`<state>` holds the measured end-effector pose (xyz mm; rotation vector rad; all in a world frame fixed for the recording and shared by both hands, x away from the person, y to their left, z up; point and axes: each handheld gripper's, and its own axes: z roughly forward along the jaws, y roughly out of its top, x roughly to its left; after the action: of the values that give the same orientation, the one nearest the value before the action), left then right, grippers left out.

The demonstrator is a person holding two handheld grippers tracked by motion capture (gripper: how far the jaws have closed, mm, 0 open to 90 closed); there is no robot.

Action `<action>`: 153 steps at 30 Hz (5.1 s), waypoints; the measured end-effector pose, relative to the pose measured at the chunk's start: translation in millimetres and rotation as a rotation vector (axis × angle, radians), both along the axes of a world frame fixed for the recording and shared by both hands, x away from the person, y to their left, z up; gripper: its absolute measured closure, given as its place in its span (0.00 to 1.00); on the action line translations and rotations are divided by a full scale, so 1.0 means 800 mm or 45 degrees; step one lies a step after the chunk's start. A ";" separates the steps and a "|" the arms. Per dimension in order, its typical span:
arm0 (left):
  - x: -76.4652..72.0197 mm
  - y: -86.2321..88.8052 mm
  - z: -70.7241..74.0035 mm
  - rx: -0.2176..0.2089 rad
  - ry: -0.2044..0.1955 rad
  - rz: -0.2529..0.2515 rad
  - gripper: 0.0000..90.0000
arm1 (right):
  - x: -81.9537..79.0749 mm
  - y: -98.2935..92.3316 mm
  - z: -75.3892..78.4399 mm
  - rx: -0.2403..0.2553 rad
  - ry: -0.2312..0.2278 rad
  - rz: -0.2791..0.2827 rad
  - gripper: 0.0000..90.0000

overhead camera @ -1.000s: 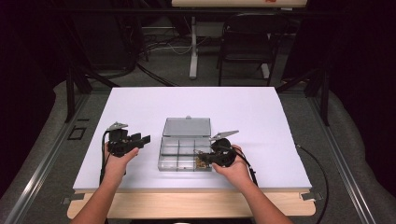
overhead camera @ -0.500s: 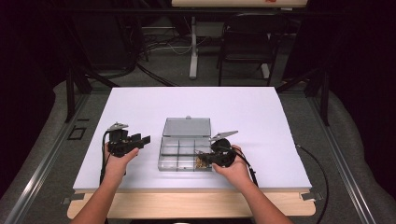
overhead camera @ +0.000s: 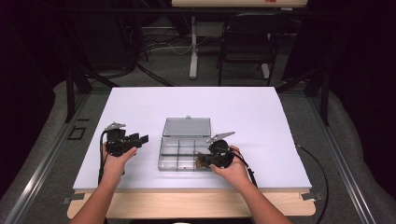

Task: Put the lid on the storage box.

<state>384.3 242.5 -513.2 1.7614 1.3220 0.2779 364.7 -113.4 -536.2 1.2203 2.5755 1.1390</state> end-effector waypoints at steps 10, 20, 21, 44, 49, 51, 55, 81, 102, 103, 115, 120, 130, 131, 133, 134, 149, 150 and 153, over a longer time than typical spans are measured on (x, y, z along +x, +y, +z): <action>0.000 0.001 0.000 -0.004 -0.006 0.008 0.53 | -0.001 -0.004 0.003 0.030 0.011 0.012 0.89; 0.000 0.001 0.000 -0.004 -0.006 0.007 0.53 | -0.005 -0.011 0.015 0.101 -0.010 0.012 0.81; 0.000 0.001 0.000 -0.004 -0.007 0.008 0.53 | -0.006 -0.011 0.015 0.107 -0.012 0.010 0.81; -0.001 0.002 0.001 -0.007 -0.010 0.007 0.53 | -0.024 0.002 0.026 0.146 0.000 0.101 0.79; -0.001 0.001 0.001 -0.001 -0.009 0.012 0.54 | -0.025 0.001 0.029 0.173 0.010 0.107 0.79; -0.001 0.001 0.001 0.000 -0.010 0.009 0.54 | -0.025 0.000 0.031 0.190 0.009 0.106 0.79; 0.000 0.002 0.001 -0.001 -0.011 0.006 0.54 | -0.026 -0.002 0.035 0.218 -0.011 0.082 0.78; 0.002 0.002 0.003 -0.006 -0.018 0.000 0.54 | -0.010 -0.031 0.044 0.213 -0.084 -0.056 0.62; 0.030 -0.003 0.010 -0.063 0.005 -0.042 0.59 | 0.040 -0.058 0.051 0.146 -0.075 -0.252 0.49; 0.032 -0.005 0.010 -0.064 0.011 -0.039 0.58 | 0.043 -0.059 0.052 0.147 -0.069 -0.261 0.49; 0.054 -0.015 0.006 -0.112 0.053 -0.022 0.53 | 0.068 -0.065 0.053 0.106 -0.038 -0.324 0.46; 0.061 -0.024 0.002 -0.047 0.077 -0.033 0.53 | 0.076 -0.070 0.057 0.110 -0.035 -0.353 0.45; 0.075 -0.042 0.000 -0.026 0.114 -0.087 0.54 | 0.098 -0.075 0.050 0.078 0.009 -0.421 0.45; 0.076 -0.043 -0.001 -0.019 0.127 -0.090 0.54 | 0.099 -0.074 0.050 0.082 0.015 -0.425 0.45; 0.078 -0.046 -0.001 -0.022 0.139 -0.087 0.53 | 0.103 -0.072 0.051 0.079 0.014 -0.430 0.45; 0.080 -0.047 -0.002 -0.024 0.145 -0.088 0.53 | 0.104 -0.071 0.051 0.073 0.017 -0.429 0.45; 0.093 -0.045 -0.008 -0.030 0.205 -0.062 0.53 | 0.119 -0.055 0.043 0.052 0.071 -0.415 0.45; 0.094 -0.046 -0.009 -0.031 0.207 -0.055 0.53 | 0.120 -0.054 0.042 0.056 0.072 -0.419 0.45; 0.095 -0.047 -0.010 -0.030 0.206 -0.062 0.54 | 0.123 -0.051 0.042 0.059 0.078 -0.417 0.46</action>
<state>460.6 205.2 -520.9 1.8246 1.3882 0.0937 463.4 -154.3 -502.5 1.6348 2.2821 1.1094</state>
